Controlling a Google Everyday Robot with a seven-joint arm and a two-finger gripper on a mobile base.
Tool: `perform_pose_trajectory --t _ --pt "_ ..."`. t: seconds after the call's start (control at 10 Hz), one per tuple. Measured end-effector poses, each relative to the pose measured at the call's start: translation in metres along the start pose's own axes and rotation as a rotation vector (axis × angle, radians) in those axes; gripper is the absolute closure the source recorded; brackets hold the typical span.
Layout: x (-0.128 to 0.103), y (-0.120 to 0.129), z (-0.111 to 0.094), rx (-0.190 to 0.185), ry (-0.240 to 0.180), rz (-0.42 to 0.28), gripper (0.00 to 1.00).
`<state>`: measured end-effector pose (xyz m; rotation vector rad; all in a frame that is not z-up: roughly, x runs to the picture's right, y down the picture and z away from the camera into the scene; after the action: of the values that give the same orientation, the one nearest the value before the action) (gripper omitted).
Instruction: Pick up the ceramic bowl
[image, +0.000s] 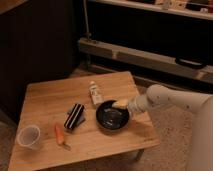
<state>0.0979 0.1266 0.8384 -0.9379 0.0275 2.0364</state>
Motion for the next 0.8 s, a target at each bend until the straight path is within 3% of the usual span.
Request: perform_pose_trajectory --t 0.8 --pt "-0.0028 -0.0065 0.0082 0.005 0.006 0.007 0.24"
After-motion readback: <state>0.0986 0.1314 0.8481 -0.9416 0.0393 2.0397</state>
